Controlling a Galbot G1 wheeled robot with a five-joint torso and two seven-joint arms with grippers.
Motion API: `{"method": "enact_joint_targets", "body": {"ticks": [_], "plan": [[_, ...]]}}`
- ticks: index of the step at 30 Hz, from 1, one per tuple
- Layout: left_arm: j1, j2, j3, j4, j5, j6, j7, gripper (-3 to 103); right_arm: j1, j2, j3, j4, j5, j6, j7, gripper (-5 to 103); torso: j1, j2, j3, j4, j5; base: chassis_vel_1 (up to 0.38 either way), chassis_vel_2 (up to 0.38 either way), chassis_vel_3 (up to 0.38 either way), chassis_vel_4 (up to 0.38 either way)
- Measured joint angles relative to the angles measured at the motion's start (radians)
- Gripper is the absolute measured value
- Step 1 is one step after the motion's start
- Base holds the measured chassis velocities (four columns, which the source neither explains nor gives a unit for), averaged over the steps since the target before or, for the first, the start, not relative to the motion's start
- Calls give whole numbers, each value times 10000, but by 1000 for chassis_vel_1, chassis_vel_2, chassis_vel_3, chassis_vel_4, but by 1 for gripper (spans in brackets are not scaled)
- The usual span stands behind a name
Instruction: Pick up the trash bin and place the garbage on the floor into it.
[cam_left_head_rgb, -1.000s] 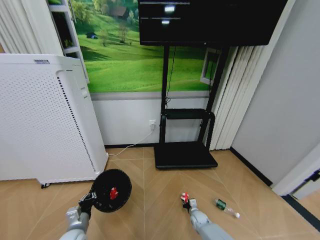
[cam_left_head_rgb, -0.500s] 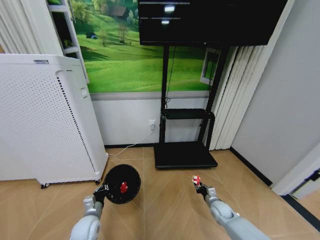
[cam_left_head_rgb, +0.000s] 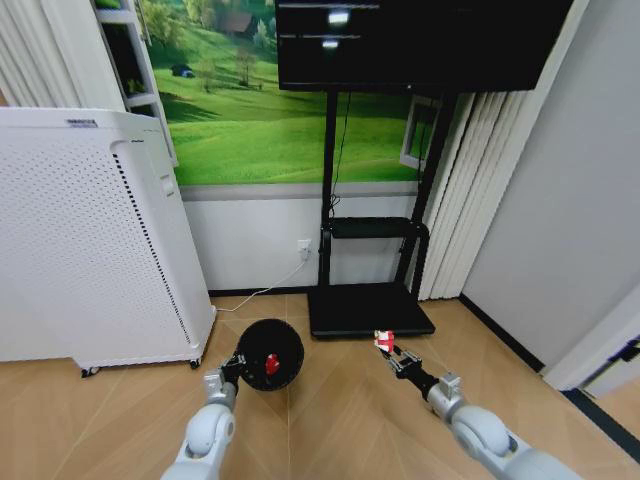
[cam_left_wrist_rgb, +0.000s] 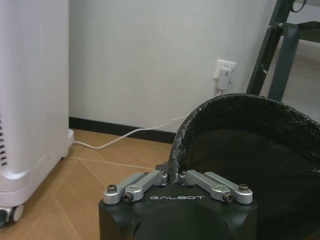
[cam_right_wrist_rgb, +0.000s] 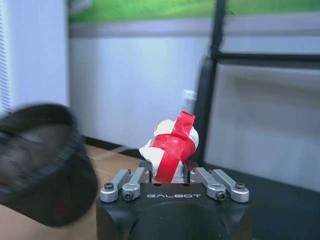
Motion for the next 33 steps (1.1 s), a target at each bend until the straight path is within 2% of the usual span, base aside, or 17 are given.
{"method": "enact_joint_targets", "body": {"ticks": [2, 5, 9, 11, 20, 32, 33], "plan": [[-127, -197, 267, 159, 86, 20, -56, 3, 24, 36, -134, 300, -21, 154, -313, 30, 0, 0, 0, 0, -1, 0, 0, 0, 0], [-129, -373, 494, 217, 172, 31, -63, 3, 344, 156, -497, 470, -50, 172, -373, 30, 0, 0, 0, -1, -1, 0, 0, 0, 0], [-41, -556, 692, 322, 342, 33, -72, 3, 1122, 505, -1253, 405, -180, 153, -352, 30, 0, 0, 0, 5, -1, 0, 0, 0, 0], [-31, -646, 813, 426, 448, 31, -72, 3, 1701, 907, -1860, 177, -575, 84, -259, 30, 0, 0, 0, 4, -1, 0, 0, 0, 0], [-222, -767, 952, 671, 569, 12, -62, 3, 2450, 1605, -3383, -284, -1102, -33, -77, 30, 0, 0, 0, 1, -3, 0, 0, 0, 0], [-233, -1042, 1348, 755, 831, 5, -41, 3, 2927, 1955, -3927, -781, -1285, -22, 1, 30, 0, 0, 0, 0, -2, 0, 0, 0, 0], [-202, -1070, 1365, 748, 861, 5, -36, 3, 2939, 1958, -3928, -787, -1286, -40, 63, 28, 0, 0, 0, 1, -2, 0, 0, 0, 0]]}}
